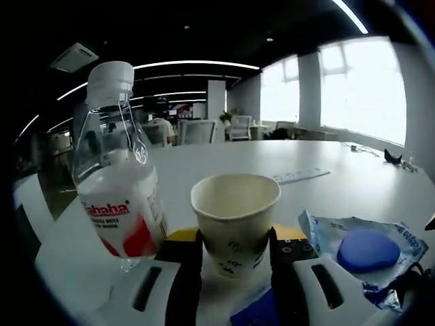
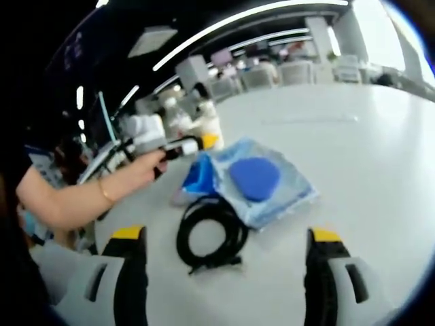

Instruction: Arrange the tabletop items into an orderly group along one side of the table until the central work area is clear of visible clutter.

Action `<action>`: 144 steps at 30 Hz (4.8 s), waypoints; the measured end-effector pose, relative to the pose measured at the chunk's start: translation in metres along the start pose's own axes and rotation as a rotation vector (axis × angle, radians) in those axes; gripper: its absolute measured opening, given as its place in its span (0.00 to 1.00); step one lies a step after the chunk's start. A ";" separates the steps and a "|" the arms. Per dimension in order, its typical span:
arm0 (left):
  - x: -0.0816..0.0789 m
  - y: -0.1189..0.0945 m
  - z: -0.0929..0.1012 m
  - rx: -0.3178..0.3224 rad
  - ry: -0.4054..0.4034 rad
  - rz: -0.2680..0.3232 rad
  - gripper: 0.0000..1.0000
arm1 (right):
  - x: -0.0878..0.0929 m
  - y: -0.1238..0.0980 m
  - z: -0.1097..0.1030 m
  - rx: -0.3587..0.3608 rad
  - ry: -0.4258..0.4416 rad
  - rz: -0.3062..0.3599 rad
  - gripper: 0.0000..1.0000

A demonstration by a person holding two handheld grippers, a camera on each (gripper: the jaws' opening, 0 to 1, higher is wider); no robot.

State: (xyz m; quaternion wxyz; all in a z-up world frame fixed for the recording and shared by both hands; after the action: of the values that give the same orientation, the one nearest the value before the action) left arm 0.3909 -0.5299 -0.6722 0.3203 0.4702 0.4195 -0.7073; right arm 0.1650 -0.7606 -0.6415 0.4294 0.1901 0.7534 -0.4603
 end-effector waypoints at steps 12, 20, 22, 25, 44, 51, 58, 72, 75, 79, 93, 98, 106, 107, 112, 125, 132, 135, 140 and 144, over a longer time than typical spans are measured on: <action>0.002 -0.003 0.000 0.009 -0.048 -0.023 0.40 | 0.001 0.000 0.000 -0.007 0.005 -0.004 0.93; 0.005 0.002 0.000 0.023 -0.116 -0.045 0.42 | 0.001 0.001 -0.001 -0.014 0.016 -0.001 0.92; 0.005 0.002 0.001 0.037 -0.129 -0.038 0.44 | 0.001 0.000 0.000 -0.011 0.017 0.000 0.92; 0.006 0.003 0.002 0.059 -0.146 -0.045 0.49 | 0.003 0.000 0.002 0.000 0.021 -0.002 0.92; 0.025 -0.032 0.026 0.090 -0.084 -0.146 0.73 | 0.002 0.000 0.000 0.001 0.031 0.013 0.92; 0.017 -0.048 0.040 0.113 -0.026 -0.123 0.74 | -0.001 -0.004 0.003 0.009 0.045 0.038 0.92; 0.011 -0.057 0.055 0.185 0.087 -0.099 0.75 | -0.004 -0.006 0.004 0.008 0.050 0.050 0.92; 0.013 -0.065 0.074 0.289 0.179 -0.129 0.63 | -0.009 -0.008 0.013 0.022 0.080 0.053 0.89; 0.013 -0.062 0.076 0.276 0.193 -0.176 0.59 | -0.008 -0.007 0.017 0.035 0.109 0.048 0.85; 0.012 -0.057 0.077 0.253 0.234 -0.210 0.54 | -0.008 -0.004 0.023 0.061 0.142 0.033 0.79; 0.011 -0.041 0.077 0.207 0.215 -0.304 0.44 | -0.004 0.017 0.034 0.201 0.172 -0.013 0.56; 0.014 -0.038 0.078 0.180 0.224 -0.347 0.42 | 0.001 0.024 0.032 0.245 0.148 -0.020 0.52; 0.017 -0.034 0.073 0.135 0.120 -0.359 0.41 | 0.009 0.027 0.035 0.282 0.111 -0.021 0.44; 0.017 -0.033 0.073 0.123 0.123 -0.365 0.41 | 0.010 0.027 0.035 0.282 0.118 -0.019 0.43; 0.019 -0.031 0.072 0.105 0.143 -0.394 0.37 | 0.012 0.026 0.040 0.326 0.068 -0.018 0.36; 0.022 -0.033 0.062 0.025 0.103 -0.436 0.15 | 0.015 0.027 0.040 0.317 0.051 -0.008 0.12; 0.026 -0.034 0.061 0.024 0.097 -0.457 0.06 | 0.018 0.028 0.043 0.303 0.074 -0.020 0.06; 0.027 -0.035 0.062 0.016 0.091 -0.459 0.05 | 0.018 0.028 0.042 0.297 0.028 -0.027 0.04; 0.026 -0.038 0.063 0.013 0.075 -0.457 0.02 | 0.017 0.026 0.043 0.294 0.019 -0.029 0.02; 0.026 -0.039 0.063 0.004 0.023 -0.452 0.01 | 0.010 0.023 0.043 0.305 -0.030 -0.026 0.01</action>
State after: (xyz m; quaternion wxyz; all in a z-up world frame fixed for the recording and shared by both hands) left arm 0.3236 -0.5704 -0.6722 0.1479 0.3730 0.5166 -0.7564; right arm 0.1953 -0.7866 -0.6708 0.4010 0.2365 0.6707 -0.5775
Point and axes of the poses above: the point that each gripper's makers call its tool centre point, and the gripper's own axes: y roughly forward along the fingers, z roughly to its right, x roughly out of its underside, the point moved 9 cm from there along -y, roughly backward along the fingers, and after that the axes turned 11 degrees about -y, right-handed, at the moved point
